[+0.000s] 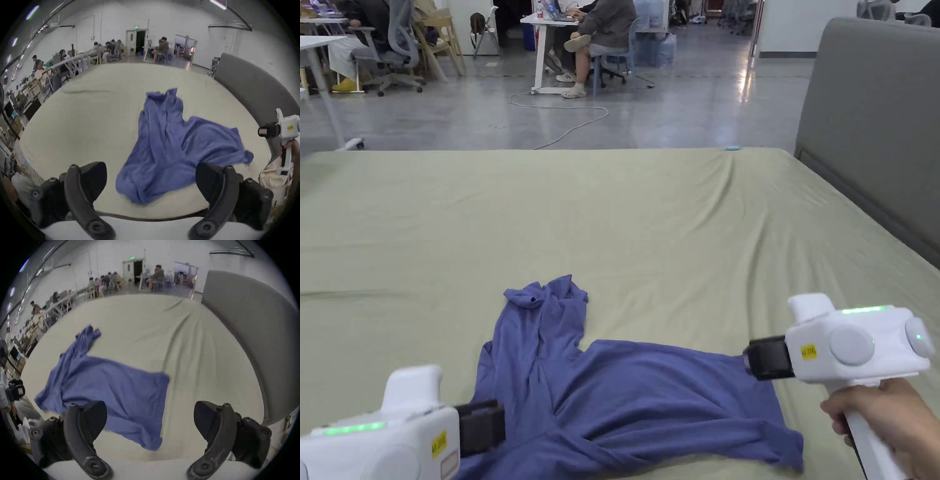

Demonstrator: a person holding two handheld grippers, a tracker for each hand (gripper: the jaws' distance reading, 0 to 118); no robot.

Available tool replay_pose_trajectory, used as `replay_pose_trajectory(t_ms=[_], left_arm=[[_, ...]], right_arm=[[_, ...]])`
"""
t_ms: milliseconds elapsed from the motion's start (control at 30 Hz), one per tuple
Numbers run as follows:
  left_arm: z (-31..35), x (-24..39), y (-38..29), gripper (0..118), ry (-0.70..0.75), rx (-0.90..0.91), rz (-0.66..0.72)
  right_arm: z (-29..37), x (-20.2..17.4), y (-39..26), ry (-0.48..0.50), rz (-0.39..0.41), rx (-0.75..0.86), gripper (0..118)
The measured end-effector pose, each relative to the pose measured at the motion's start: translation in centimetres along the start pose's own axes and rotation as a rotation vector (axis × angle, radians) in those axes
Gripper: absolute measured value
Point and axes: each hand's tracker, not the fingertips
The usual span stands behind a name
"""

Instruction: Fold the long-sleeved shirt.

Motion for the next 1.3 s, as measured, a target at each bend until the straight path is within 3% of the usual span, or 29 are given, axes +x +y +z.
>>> replay_pose_trajectory(t_ms=[67,100,133,167,200,300,467,500,567,600,667,800,933,1000,1067,1100,1133,1167,1233,1300], left_arm=[[-0.5,0.9,1.3,106,0.006,0.009,-0.013],[-0.8,1.1,1.6,89,0.002,0.015,-0.019],[-1.2,1.3,2.0,48,-0.028,0.034,-0.038],[-1.7,1.8,2.1,0,-0.027,0.034,-0.04],[-2.0,2.2,2.1,0,-0.019,0.029,-0.044],[-3.0,2.8,2.8,0,-0.069,0.006,-0.075],[-8.1,2.0,7.5,4,-0.022,0.025,-0.061],[-9.7,1.8,8.8,31,-0.01,0.016,-0.064],[-14.6,0.7,11.6,109,-0.051,-0.063,-0.027],[-17.1,0.0,12.8,116,-0.067,-0.109,0.003],[-21.5,-0.6,14.6,116,-0.009,-0.171,0.029],[-28.5,-0.2,16.1,116,0.183,-0.222,-0.064],[-33.7,-1.3,16.7,116,0.137,-0.289,0.048],[-34.5,-0.9,16.5,110,0.119,-0.324,0.048],[-34.2,0.0,16.1,98,0.158,-0.304,0.016],[-33.8,0.4,16.2,85,0.157,-0.304,-0.008],[-32.6,0.9,16.4,59,0.138,-0.273,-0.023],[-31.7,1.3,16.7,0,0.143,-0.234,-0.04],[-30.4,1.4,16.5,0,0.173,-0.232,-0.066],[-28.1,0.6,17.0,0,0.057,-0.239,-0.011]], right_arm=[[0.6,-0.5,0.6,0.006,-0.021,0.037,102],[0.7,-0.7,0.7,0.004,-0.033,0.05,88],[0.3,-0.8,0.6,-0.002,-0.037,0.051,62],[0.0,-1.1,0.5,-0.007,-0.04,0.047,7],[-0.6,-1.4,0.2,-0.028,-0.047,0.04,0],[-1.3,-1.9,-1.3,0.031,-0.059,0.012,0],[-2.3,-2.3,-2.6,0.064,-0.115,-0.005,0],[-2.4,-2.4,-2.7,0.068,-0.124,-0.006,0],[-2.7,-2.2,-2.9,0.091,-0.145,-0.009,0],[-2.7,-2.4,-3.0,0.093,-0.155,-0.01,0],[-2.8,-2.4,-3.3,0.097,-0.158,-0.015,0],[-2.7,-2.5,-3.9,0.097,-0.164,-0.032,0],[-2.9,-2.1,-4.5,0.085,-0.183,-0.049,0],[-3.2,-2.0,-4.7,0.07,-0.184,-0.066,0],[-3.5,-1.6,-4.9,0.056,-0.181,-0.08,0],[-3.6,-1.6,-4.9,0.053,-0.183,-0.084,0],[-3.8,-1.6,-5.0,0.052,-0.19,-0.085,0],[-3.9,-1.5,-5.1,0.063,-0.205,-0.085,0],[-4.4,-1.4,-5.1,0.079,-0.224,-0.094,0],[-4.6,-1.7,-5.0,0.07,-0.223,-0.09,0]])
